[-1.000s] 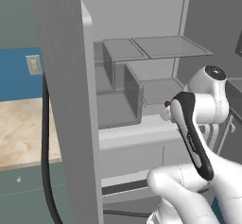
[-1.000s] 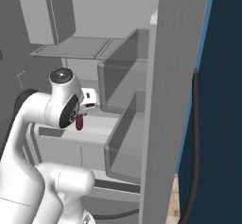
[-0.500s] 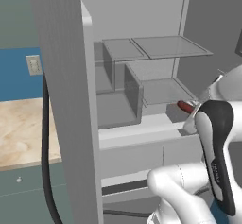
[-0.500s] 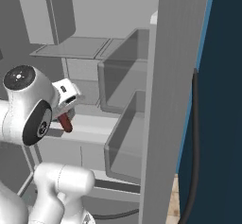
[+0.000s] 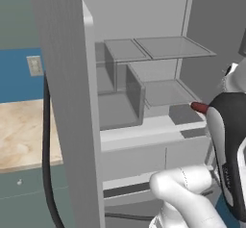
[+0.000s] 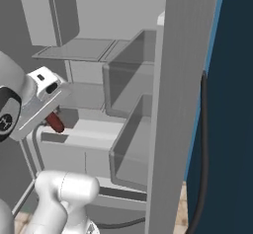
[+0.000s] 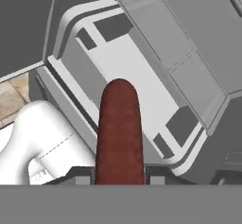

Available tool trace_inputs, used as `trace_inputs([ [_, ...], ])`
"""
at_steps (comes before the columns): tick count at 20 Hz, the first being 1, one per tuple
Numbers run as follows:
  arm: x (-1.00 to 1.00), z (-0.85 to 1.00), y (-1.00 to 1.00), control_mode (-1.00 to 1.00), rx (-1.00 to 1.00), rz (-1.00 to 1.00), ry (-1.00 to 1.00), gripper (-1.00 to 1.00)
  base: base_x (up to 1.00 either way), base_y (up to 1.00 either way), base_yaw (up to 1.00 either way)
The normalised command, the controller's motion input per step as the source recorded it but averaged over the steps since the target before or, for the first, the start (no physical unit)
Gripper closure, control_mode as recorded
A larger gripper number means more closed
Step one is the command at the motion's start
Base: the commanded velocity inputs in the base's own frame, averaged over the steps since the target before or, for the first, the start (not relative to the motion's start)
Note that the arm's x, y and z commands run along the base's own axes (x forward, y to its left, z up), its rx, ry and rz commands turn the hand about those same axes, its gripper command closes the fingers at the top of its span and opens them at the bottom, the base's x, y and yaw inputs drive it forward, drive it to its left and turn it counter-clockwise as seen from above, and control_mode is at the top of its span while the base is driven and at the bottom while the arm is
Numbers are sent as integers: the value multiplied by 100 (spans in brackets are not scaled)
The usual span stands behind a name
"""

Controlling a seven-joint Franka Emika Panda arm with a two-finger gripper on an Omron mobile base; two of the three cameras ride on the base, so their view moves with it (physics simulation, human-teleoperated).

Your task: Retrieve the sausage and cheese from the fridge and place them on the cutting board on the counter.

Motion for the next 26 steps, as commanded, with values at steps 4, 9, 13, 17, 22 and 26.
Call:
trace_inputs([
  [4,0,0,0,100,0,0,0,100,-43,0,4],
  [9,0,0,0,100,0,0,0,100,-93,0,11],
  [13,0,0,0,100,0,0,0,100,-100,6,8],
  [17,0,0,0,100,0,0,0,100,-79,51,66],
  [22,0,0,0,100,0,0,0,100,-42,43,100],
  [26,0,0,0,100,0,0,0,100,-8,80,81],
])
